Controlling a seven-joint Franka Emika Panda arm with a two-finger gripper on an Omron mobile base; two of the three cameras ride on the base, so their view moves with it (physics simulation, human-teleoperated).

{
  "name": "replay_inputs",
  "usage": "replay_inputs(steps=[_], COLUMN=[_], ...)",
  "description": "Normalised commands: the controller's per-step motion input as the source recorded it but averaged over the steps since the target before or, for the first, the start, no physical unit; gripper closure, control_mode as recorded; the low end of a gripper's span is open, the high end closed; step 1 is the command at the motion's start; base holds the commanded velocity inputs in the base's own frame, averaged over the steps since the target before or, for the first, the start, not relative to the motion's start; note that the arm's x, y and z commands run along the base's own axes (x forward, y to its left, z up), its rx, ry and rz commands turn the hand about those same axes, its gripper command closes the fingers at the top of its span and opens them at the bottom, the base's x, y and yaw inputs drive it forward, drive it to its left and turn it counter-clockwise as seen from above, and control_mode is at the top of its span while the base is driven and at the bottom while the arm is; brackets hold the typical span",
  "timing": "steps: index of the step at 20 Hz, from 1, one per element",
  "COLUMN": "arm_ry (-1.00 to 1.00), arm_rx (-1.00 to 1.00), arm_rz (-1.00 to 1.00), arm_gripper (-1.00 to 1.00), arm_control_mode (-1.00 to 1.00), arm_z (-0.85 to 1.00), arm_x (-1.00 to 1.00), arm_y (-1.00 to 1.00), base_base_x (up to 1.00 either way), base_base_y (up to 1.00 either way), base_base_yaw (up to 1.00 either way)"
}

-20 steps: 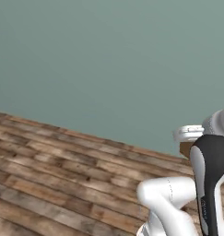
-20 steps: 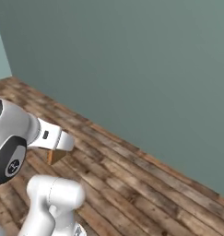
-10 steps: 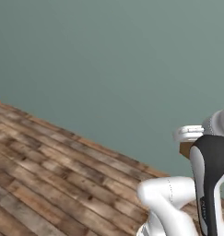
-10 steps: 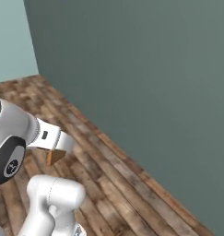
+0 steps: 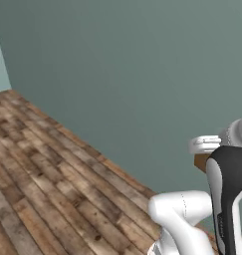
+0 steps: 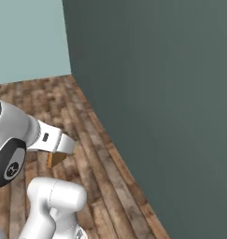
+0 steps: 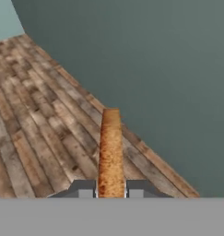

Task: Start the toaster. Once the lever pops up, take the bread to the plate on the dining counter.

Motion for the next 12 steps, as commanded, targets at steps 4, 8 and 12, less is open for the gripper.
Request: replay_inputs(steps=[4, 8, 12], arm_ry=[0.00, 0.00, 0.00], arm_rx=[0.00, 0.00, 0.00], arm_rz=[0.00, 0.00, 0.00], arm_gripper=[1.00, 1.00, 1.00], arm_control_mode=[1.00, 1.00, 1.00], arm_z=[0.00, 0.00, 0.00], arm_x=[0.00, 0.00, 0.00], arm_y=[0.00, 0.00, 0.00], base_base_x=[1.00, 1.00, 1.00], base_base_y=[-0.35, -0.28, -0.28], base_base_yaw=[0.52, 0.55, 0.52])
